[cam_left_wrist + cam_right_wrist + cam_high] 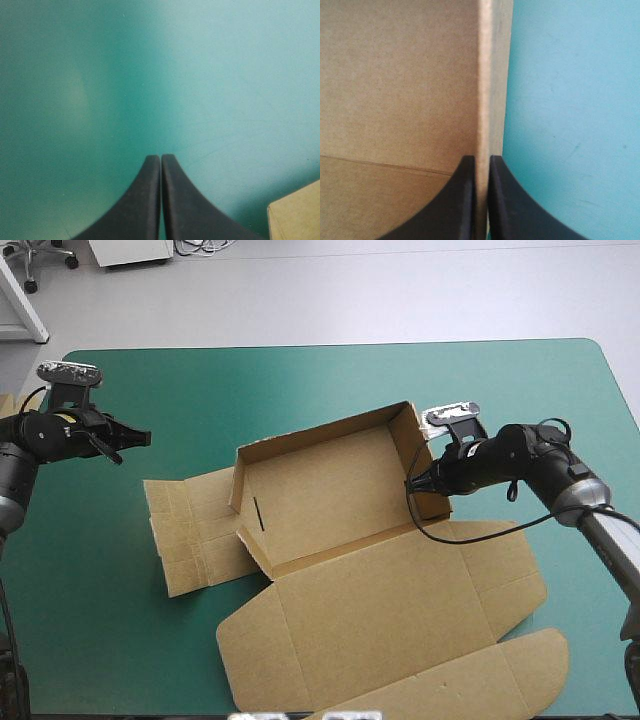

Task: Fold the box

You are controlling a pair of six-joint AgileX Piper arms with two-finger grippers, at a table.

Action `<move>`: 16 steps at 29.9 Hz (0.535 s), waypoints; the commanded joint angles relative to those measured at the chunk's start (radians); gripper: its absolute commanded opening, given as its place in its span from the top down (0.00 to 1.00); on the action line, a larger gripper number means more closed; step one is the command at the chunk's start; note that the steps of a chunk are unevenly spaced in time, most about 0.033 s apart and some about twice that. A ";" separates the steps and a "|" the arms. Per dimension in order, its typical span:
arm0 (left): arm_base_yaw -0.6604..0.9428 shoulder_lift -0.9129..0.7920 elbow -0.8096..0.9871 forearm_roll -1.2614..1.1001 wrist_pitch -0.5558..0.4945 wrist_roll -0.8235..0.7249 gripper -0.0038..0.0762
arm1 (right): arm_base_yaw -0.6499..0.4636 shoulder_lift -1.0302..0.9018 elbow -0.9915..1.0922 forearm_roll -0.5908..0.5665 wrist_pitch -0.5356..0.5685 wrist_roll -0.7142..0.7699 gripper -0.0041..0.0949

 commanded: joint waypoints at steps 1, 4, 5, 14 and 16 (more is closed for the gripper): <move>0.004 -0.060 -0.038 -0.018 -0.042 -0.012 0.95 | -0.003 -0.071 -0.144 -0.090 0.045 0.114 0.96; 0.004 -0.074 -0.038 -0.018 -0.042 -0.012 0.95 | -0.003 -0.055 -0.262 -0.154 0.137 0.186 0.96; 0.004 -0.074 -0.038 -0.018 -0.042 -0.012 0.95 | -0.005 -0.037 -0.307 -0.164 0.181 0.204 0.96; 0.004 -0.085 -0.038 -0.031 -0.042 -0.013 0.95 | -0.005 0.163 -0.595 -0.127 0.455 0.274 0.96; 0.004 -0.094 -0.038 -0.031 -0.042 -0.013 0.95 | -0.005 0.193 -0.610 -0.103 0.462 0.274 0.96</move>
